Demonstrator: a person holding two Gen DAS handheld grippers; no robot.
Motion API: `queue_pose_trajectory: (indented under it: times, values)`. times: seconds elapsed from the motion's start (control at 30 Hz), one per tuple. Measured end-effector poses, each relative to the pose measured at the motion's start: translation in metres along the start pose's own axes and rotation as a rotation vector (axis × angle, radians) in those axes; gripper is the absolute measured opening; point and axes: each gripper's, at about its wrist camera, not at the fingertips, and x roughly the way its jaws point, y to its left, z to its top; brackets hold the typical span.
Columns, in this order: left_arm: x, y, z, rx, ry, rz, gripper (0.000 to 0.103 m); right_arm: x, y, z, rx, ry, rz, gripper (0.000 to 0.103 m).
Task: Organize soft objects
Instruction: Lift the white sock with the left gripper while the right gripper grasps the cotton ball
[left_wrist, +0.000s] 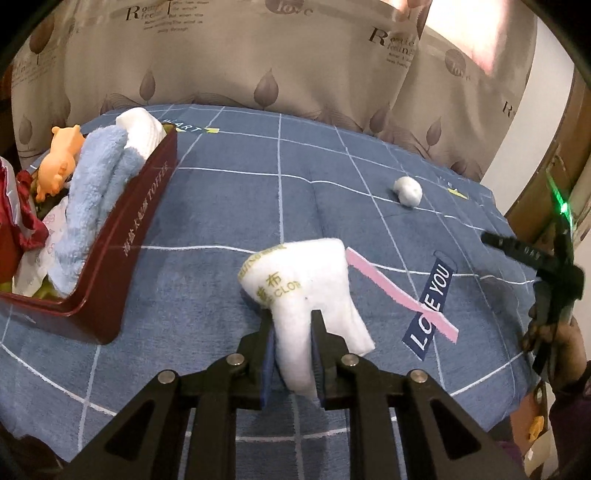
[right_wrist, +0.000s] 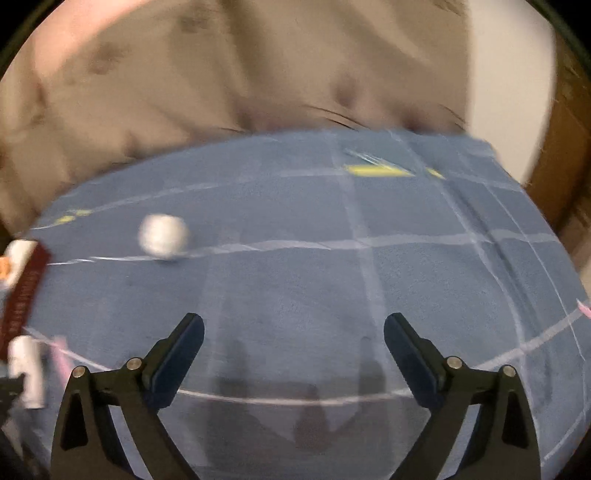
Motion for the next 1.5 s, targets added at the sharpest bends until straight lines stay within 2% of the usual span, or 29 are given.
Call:
queue_pose_trajectory:
  times: [0.07,0.13,0.2,0.27,0.53,0.57,0.6,0.63,0.67,0.73,0.83,0.93,1.03,1.13,1.23,1.3,1.5]
  values:
    - [0.001,0.000,-0.001,0.004,0.000,0.003,0.020,-0.004,0.021,0.009,-0.019,-0.031,0.064,0.097]
    - [0.003,0.000,-0.001,0.013,0.002,0.010,0.021,0.001,0.044,0.019,-0.072,-0.045,0.077,0.096]
    - [0.003,0.003,0.000,-0.003,0.010,0.005,0.022,0.016,0.065,0.027,-0.133,-0.030,0.044,0.080]
    - [0.004,0.006,0.000,-0.020,0.018,0.000,0.024,0.029,0.075,0.032,-0.138,-0.017,0.053,0.076]
    - [0.007,0.008,0.000,-0.029,0.030,0.014,0.028,0.072,0.095,0.049,-0.170,0.024,0.032,0.075]
    - [0.007,0.009,0.000,-0.032,0.030,0.015,0.029,0.077,0.097,0.050,-0.178,0.032,0.029,0.064]
    - [0.008,0.009,-0.001,-0.032,0.030,0.016,0.030,0.082,0.099,0.051,-0.185,0.043,0.031,0.042]
    - [0.009,0.009,-0.002,-0.032,0.029,0.018,0.031,0.091,0.102,0.051,-0.198,0.067,0.026,0.029]
    - [0.009,0.010,-0.002,-0.033,0.029,0.020,0.032,0.095,0.102,0.051,-0.199,0.081,0.029,0.021]
    - [0.010,0.010,-0.001,-0.032,0.030,0.022,0.032,0.093,0.101,0.051,-0.191,0.063,0.057,0.020]
    - [0.010,0.010,-0.001,-0.029,0.024,0.025,0.033,0.070,0.105,0.042,-0.204,0.004,0.109,0.019]
    - [0.009,0.007,-0.003,-0.012,0.011,0.037,0.033,0.047,0.109,0.022,-0.184,-0.010,0.197,0.019]
    - [0.005,0.004,-0.005,0.006,-0.010,0.054,0.033,0.033,0.118,-0.005,-0.187,-0.023,0.230,0.019]
    - [-0.001,0.001,-0.007,0.014,-0.026,0.060,0.033,0.028,0.126,-0.024,-0.216,-0.039,0.219,0.019]
    - [-0.014,-0.002,-0.008,0.007,-0.067,0.045,0.031,0.025,0.124,-0.023,-0.207,-0.055,0.223,0.019]
    - [-0.026,-0.003,-0.008,0.009,-0.097,0.038,0.024,0.030,0.117,-0.021,-0.174,-0.036,0.233,0.019]
    - [-0.072,0.010,0.002,-0.009,-0.163,0.061,0.023,0.032,0.119,-0.021,-0.183,-0.028,0.237,0.019]
